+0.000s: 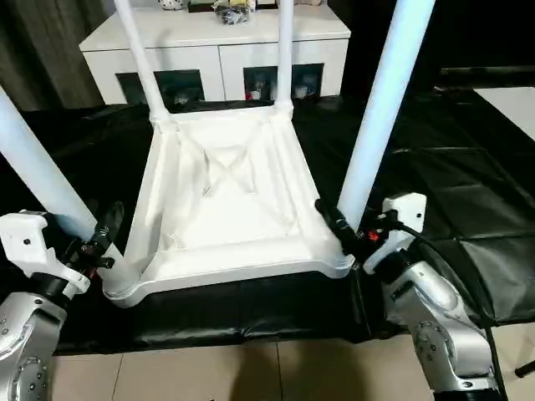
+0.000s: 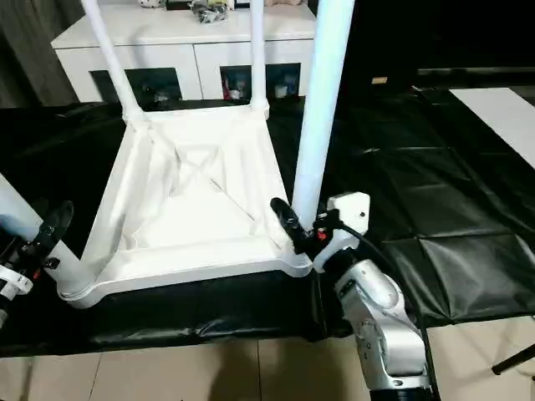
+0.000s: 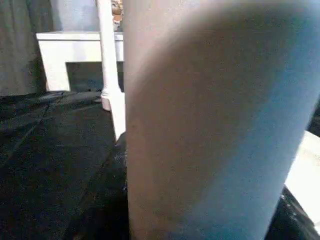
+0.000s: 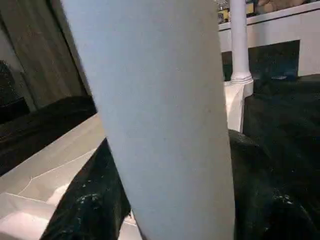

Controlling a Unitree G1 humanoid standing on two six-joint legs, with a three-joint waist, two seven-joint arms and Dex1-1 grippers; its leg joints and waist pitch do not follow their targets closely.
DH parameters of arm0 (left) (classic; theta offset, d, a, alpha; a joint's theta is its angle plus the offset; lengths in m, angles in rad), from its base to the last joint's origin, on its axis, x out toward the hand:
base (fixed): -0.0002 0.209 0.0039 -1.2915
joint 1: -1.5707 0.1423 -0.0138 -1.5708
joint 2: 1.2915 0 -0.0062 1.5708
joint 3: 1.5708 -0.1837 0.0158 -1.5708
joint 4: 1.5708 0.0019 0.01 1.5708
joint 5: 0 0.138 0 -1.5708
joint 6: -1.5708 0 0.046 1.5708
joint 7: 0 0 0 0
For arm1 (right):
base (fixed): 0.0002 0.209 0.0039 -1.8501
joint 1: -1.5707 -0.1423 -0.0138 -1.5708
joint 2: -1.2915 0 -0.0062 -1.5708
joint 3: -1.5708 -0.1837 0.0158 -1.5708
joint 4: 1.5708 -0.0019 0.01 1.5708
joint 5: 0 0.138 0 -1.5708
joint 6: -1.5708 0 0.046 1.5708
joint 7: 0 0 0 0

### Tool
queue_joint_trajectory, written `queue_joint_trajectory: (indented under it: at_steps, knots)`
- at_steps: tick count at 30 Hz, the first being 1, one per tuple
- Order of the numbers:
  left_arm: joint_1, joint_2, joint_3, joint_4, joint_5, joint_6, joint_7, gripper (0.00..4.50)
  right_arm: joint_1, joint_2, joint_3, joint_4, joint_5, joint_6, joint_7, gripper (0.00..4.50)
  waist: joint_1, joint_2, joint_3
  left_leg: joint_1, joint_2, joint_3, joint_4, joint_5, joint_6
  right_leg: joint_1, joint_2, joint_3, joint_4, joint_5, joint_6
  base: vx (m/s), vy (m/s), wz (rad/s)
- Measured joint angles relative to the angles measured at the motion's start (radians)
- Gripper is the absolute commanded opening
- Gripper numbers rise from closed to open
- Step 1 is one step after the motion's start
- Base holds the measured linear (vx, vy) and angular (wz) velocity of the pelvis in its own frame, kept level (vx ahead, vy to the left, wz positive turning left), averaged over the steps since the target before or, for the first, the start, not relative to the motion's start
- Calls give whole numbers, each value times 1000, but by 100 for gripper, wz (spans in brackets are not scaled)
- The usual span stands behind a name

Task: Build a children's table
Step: Flip table

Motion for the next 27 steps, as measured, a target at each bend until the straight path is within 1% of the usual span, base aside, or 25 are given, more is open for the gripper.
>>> queue_joint_trajectory:
  at_steps: [1, 7, 11, 12, 14, 17, 22, 27]
  knots:
    - [0, 0, -2, 0, 1, -1, 0, 186, 1, 0, -8, -1, -3, -2, -4, 215, 1, 0, 0, 0, 0, 0, 0, 0, 0, 0, 0, 0, 0, 0, 0, 0, 0, 0]
    - [-8, -16, -49, -22, 19, -3, 3, 185, 54, 5, -33, -48, -24, -33, -53, 201, 12, 0, 0, -3, 0, 0, 0, 0, 0, 2, 0, 2, 0, -1, 1, 0, 0, 0]
    - [-53, -40, -119, -14, 48, -6, 2, 184, 70, 2, -82, -53, -60, -74, -112, 196, 31, 3, 1, -4, 0, 2, 0, 0, 0, 3, -1, 4, -1, -3, 4, 0, 0, 0]
    - [-67, -41, -138, -7, 52, -8, 1, 184, 69, -1, -98, -51, -71, -80, -127, 193, 33, 3, 2, -5, 0, 2, 0, 0, 0, 3, -1, 4, 0, -4, 6, 0, 0, 0]
    - [-88, -50, -160, 8, 62, -15, 0, 184, 69, -5, -114, -50, -80, -85, -142, 190, 33, 5, 2, -6, 0, 2, 0, 0, 0, 4, -1, 5, 0, -4, 7, 0, 0, 0]
    - [-146, -67, -190, 53, 85, -23, 1, 184, 69, -11, -134, -49, -96, -105, -171, 187, 33, 9, 0, -14, 1, 1, 1, 2, -1, 2, -1, 3, 1, 0, 3, 0, 0, 0]
    - [-228, -90, -235, 129, 119, -43, 7, 184, 69, -12, -158, -47, -143, -133, -225, 183, 29, 11, 0, -16, 1, 1, 1, 2, -1, 1, -1, 3, 1, -1, 5, 0, 0, 0]
    - [-237, -98, -250, 131, 130, -45, 21, 184, 60, -25, -160, -35, -152, -137, -231, 180, 11, 13, 0, -17, 1, 1, 1, 2, -1, 0, -1, 2, 1, -2, 7, 0, 0, 0]
